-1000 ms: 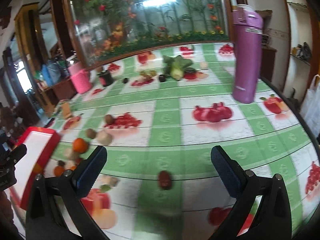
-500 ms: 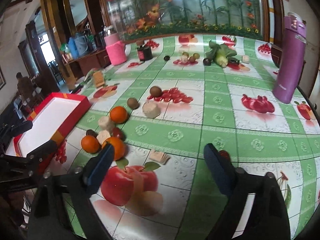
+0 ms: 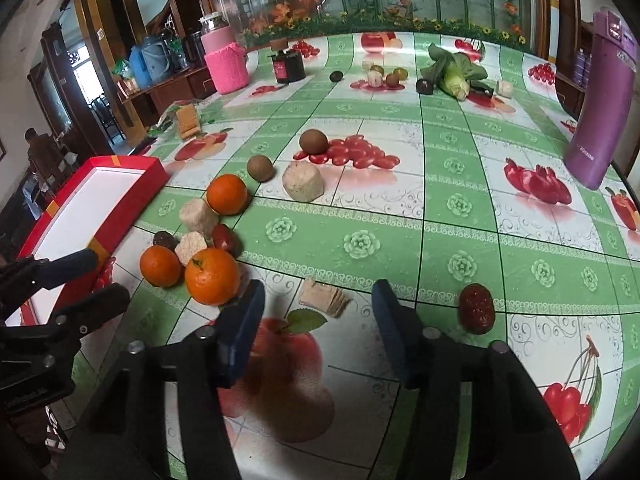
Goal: Organize fruits
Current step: 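Grasp a mandarin orange with the left tool while the right tool grasps a beige rice-cake cube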
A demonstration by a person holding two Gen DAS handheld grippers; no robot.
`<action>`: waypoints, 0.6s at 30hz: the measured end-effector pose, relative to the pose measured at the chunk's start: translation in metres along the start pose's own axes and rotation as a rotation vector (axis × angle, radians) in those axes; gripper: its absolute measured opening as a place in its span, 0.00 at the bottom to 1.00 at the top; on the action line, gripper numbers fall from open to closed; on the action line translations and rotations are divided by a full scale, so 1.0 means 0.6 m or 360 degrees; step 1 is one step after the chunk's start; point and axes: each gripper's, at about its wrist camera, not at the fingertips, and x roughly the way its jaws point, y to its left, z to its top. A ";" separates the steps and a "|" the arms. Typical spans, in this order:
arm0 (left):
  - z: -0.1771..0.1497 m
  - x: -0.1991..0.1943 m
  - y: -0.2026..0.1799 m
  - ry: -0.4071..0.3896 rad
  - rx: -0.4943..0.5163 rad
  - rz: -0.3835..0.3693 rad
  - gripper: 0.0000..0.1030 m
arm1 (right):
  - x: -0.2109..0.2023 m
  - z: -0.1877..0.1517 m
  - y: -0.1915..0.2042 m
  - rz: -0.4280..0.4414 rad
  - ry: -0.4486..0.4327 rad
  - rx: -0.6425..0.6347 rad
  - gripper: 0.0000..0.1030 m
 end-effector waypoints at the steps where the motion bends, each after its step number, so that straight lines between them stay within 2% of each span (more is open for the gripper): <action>1: 0.001 0.003 -0.001 0.0011 -0.0006 -0.0019 0.48 | 0.003 0.000 0.001 0.0000 0.0010 -0.0001 0.50; 5: 0.006 0.017 -0.005 0.0053 -0.0025 -0.0064 0.43 | 0.009 0.002 0.007 -0.0014 0.0018 -0.0023 0.44; 7: 0.007 0.026 -0.006 0.0087 -0.0045 -0.0108 0.36 | 0.010 0.002 0.010 -0.0037 0.0016 -0.0029 0.36; 10: 0.009 0.038 -0.008 0.0127 -0.0068 -0.0136 0.32 | 0.012 0.004 0.008 -0.0052 0.0014 -0.0012 0.27; 13: 0.010 0.048 -0.011 0.0150 -0.0075 -0.0150 0.28 | 0.011 0.005 0.003 -0.0037 0.0011 0.0012 0.27; 18: 0.015 0.052 -0.012 0.0147 -0.0097 -0.0168 0.26 | 0.010 0.004 0.003 -0.0037 0.0012 0.0013 0.27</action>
